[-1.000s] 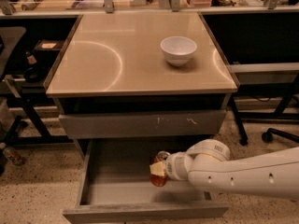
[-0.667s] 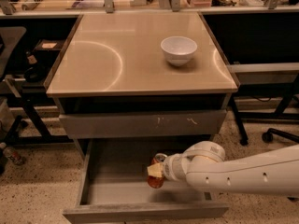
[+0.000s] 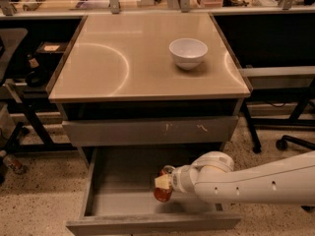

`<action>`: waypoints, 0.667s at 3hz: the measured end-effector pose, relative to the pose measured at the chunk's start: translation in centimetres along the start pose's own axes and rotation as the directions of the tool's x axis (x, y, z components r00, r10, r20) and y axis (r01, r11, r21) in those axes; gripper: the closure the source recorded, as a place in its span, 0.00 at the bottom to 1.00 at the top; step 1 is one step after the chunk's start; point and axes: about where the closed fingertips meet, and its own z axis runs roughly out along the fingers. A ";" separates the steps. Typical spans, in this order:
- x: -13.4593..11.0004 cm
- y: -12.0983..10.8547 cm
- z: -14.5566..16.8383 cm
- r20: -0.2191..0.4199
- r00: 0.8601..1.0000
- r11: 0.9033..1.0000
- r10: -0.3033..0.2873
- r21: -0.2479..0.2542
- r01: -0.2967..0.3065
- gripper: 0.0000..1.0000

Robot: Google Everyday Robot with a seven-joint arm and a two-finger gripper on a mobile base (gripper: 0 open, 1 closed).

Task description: Place coke can into middle drawer

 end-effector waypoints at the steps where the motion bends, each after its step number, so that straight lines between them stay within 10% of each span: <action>1: -0.3 -1.0 3.9 0.003 0.997 0.997 0.071 0.006 -0.071 1.00; 2: -0.3 -0.6 4.3 0.010 1.000 1.000 0.021 0.005 -0.021 1.00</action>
Offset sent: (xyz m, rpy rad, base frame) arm 0.0005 0.0537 -0.0963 0.0300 0.0154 -0.1281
